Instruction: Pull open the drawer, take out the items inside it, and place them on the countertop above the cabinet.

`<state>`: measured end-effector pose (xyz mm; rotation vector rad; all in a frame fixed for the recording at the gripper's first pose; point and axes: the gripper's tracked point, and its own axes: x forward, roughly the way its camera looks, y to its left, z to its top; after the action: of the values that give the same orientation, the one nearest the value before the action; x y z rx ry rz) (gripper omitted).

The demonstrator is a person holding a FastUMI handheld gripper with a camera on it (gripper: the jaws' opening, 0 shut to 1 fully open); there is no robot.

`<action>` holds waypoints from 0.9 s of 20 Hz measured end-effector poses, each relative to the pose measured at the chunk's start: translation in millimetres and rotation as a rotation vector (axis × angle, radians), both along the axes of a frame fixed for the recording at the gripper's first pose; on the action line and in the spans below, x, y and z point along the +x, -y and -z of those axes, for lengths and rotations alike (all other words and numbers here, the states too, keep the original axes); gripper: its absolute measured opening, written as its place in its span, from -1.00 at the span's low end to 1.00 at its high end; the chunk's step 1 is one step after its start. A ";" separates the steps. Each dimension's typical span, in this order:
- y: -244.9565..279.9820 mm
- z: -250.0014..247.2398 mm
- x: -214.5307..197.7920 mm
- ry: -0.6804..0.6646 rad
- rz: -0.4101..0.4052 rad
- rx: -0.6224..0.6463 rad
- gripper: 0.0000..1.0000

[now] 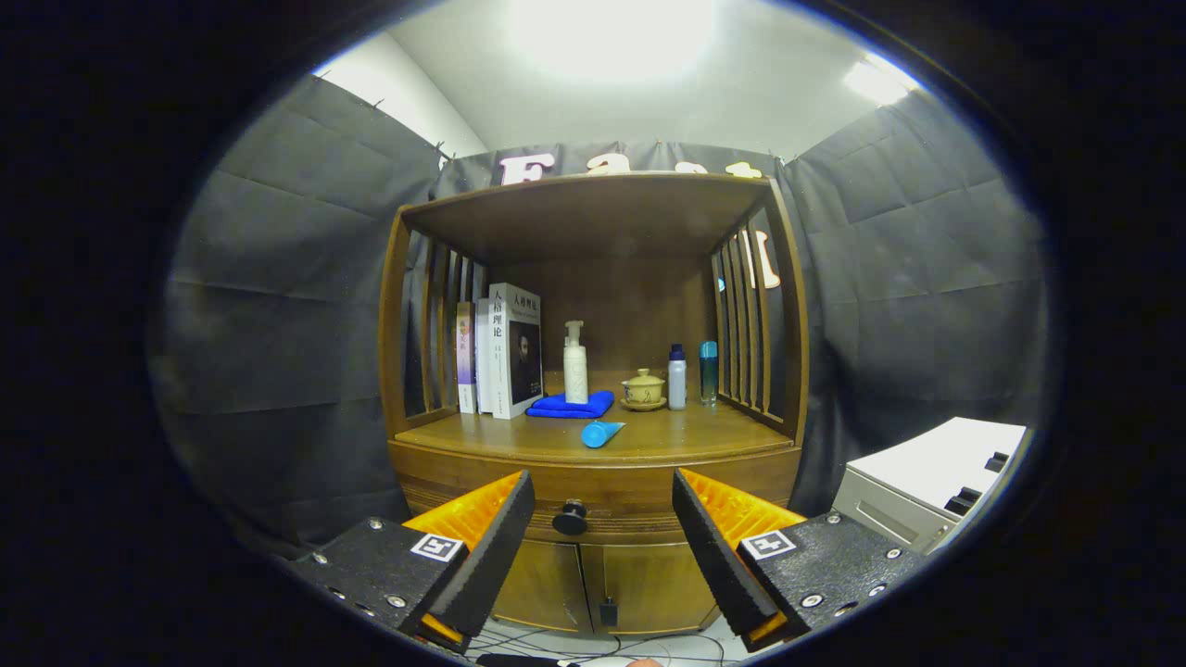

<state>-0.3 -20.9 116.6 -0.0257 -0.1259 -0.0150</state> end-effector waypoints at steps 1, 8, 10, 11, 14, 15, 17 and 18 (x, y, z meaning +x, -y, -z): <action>2.2 6.5 -2.7 -0.012 0.001 -0.005 0.87; 18.2 22.2 -0.7 -0.049 0.022 0.030 0.87; 21.4 21.8 -2.0 -0.046 0.027 0.036 0.87; 21.5 22.8 -1.7 -0.046 0.027 0.041 0.87; 25.1 28.2 -1.2 -0.061 0.031 0.046 0.87; 25.0 29.1 -1.0 -0.065 0.030 0.050 0.87; 25.0 29.7 -1.6 -0.066 0.028 0.057 0.87; 26.1 28.4 -1.8 -0.063 0.030 0.057 0.87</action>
<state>-2.1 -47.0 88.2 0.0292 -0.0623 -0.0477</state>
